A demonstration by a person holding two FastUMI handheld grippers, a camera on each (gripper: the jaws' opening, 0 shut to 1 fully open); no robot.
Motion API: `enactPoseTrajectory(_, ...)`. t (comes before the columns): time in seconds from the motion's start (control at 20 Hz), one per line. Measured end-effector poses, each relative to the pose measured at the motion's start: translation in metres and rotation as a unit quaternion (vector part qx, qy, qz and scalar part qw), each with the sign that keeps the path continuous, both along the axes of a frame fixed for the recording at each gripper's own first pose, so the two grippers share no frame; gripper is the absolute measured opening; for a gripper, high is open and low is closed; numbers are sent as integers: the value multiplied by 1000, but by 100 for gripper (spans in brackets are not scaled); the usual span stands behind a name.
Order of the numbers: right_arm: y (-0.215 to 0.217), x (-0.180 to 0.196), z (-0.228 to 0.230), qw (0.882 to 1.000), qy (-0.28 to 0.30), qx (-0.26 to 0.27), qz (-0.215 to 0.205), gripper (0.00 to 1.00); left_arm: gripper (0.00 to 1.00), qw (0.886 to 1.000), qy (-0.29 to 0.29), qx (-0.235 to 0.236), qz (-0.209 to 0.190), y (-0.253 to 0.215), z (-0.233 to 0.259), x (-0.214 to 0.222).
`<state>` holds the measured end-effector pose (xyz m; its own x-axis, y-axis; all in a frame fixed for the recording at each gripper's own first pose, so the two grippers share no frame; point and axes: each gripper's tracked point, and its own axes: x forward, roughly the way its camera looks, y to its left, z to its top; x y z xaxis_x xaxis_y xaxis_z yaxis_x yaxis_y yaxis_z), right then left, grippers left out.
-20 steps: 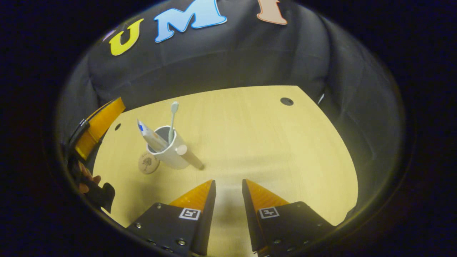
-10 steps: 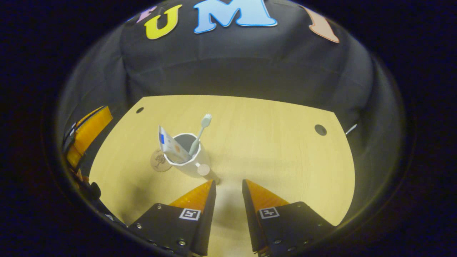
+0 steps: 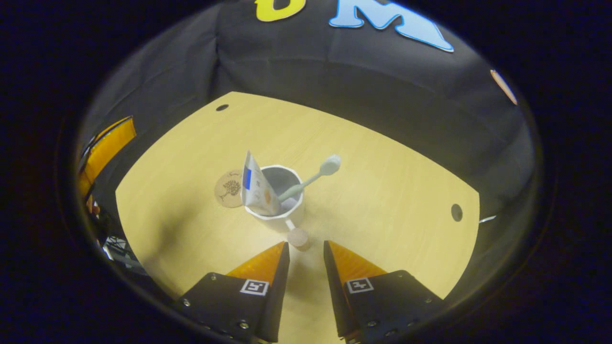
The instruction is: Put the toothbrush and toothpaste on the desktop into the cup, then pick up the cup and place it on the coaster on the desktop.
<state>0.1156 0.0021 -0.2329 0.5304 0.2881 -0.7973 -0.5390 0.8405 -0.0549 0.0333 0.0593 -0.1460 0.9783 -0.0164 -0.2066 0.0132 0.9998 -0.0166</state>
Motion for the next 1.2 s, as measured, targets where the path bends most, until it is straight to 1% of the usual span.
enactPoseTrajectory(0.05, 1, 2, -2, 1000, 7, -6, 10, 44, 29, 1000, 5, -3, 5, 6, 1, -12)
enactPoseTrajectory(0.15, 4, 5, -6, 999, 17, -19, 28, 42, 31, 1000, 14, -10, 14, 11, -3, -19)
enactPoseTrajectory(0.25, 7, 9, -7, 998, 26, -28, 44, 44, 43, 999, 23, -14, 28, 19, -9, -26)
enactPoseTrajectory(0.3, 9, 9, -11, 998, 32, -33, 52, 42, 43, 999, 26, -18, 32, 22, -12, -27)
enactPoseTrajectory(0.4, 11, 12, -15, 996, 38, -45, 68, 44, 53, 998, 37, -25, 38, 27, -18, -33)
enactPoseTrajectory(0.5, 15, 11, -18, 994, 49, -48, 81, 42, 63, 998, 40, -31, 43, 30, -22, -36)
enactPoseTrajectory(0.55, 16, 13, -19, 994, 51, -51, 87, 44, 65, 998, 41, -33, 44, 30, -22, -37)
enactPoseTrajectory(0.6, 17, 13, -20, 993, 54, -55, 93, 44, 71, 998, 43, -34, 45, 29, -24, -38)
enactPoseTrajectory(0.65, 18, 15, -21, 992, 58, -59, 100, 44, 73, 997, 46, -34, 45, 29, -26, -39)
enactPoseTrajectory(0.7, 20, 16, -23, 991, 60, -61, 105, 44, 80, 997, 50, -34, 44, 29, -28, -39)
enactPoseTrajectory(0.75, 22, 18, -25, 990, 66, -60, 107, 44, 83, 997, 53, -35, 43, 27, -30, -40)
enactPoseTrajectory(0.8, 24, 18, -27, 990, 71, -59, 108, 42, 90, 997, 58, -34, 44, 28, -32, -40)
enactPoseTrajectory(0.9, 26, 21, -31, 989, 79, -61, 111, 44, 90, 996, 66, -31, 51, 31, -37, -43)
enactPoseTrajectory(1.05, 31, 20, -38, 986, 91, -64, 121, 42, 91, 995, 75, -31, 65, 37, -41, -52)
enactPoseTrajectory(1.1, 31, 20, -41, 986, 94, -66, 124, 45, 91, 994, 78, -32, 69, 39, -43, -55)
enactPoseTrajectory(1.2, 33, 22, -48, 985, 98, -70, 125, 45, 91, 993, 86, -32, 79, 45, -47, -60)
